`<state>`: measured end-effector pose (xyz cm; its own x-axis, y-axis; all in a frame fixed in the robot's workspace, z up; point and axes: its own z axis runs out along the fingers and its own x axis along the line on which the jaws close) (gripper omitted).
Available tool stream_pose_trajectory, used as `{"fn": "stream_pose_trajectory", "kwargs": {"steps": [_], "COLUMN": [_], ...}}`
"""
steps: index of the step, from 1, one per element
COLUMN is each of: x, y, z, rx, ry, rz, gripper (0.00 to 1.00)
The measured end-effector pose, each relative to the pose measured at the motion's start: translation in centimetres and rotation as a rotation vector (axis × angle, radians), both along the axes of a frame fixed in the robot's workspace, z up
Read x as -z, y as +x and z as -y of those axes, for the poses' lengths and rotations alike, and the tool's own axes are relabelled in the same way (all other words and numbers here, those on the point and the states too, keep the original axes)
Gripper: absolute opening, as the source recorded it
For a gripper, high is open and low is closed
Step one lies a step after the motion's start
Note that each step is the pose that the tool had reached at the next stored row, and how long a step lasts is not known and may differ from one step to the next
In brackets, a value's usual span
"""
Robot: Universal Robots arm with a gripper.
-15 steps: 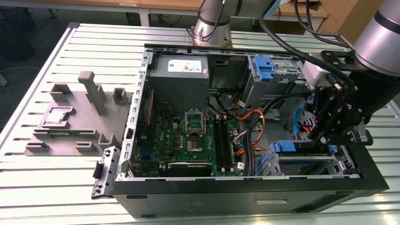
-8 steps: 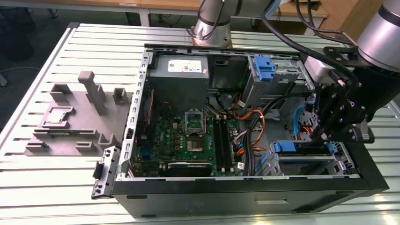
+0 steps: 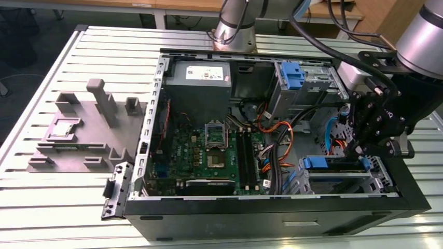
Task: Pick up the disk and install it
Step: 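Insert the second disk wire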
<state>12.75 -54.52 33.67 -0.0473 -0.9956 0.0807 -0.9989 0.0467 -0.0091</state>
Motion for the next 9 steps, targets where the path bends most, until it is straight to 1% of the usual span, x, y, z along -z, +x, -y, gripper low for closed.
{"fn": "stream_pose_trajectory", "kwargs": {"steps": [9], "x": [-0.03], "y": [-0.01], "z": [0.00], "rx": [0.000], "ry": [0.0000], "rz": [0.0000], "gripper": [0.10]}}
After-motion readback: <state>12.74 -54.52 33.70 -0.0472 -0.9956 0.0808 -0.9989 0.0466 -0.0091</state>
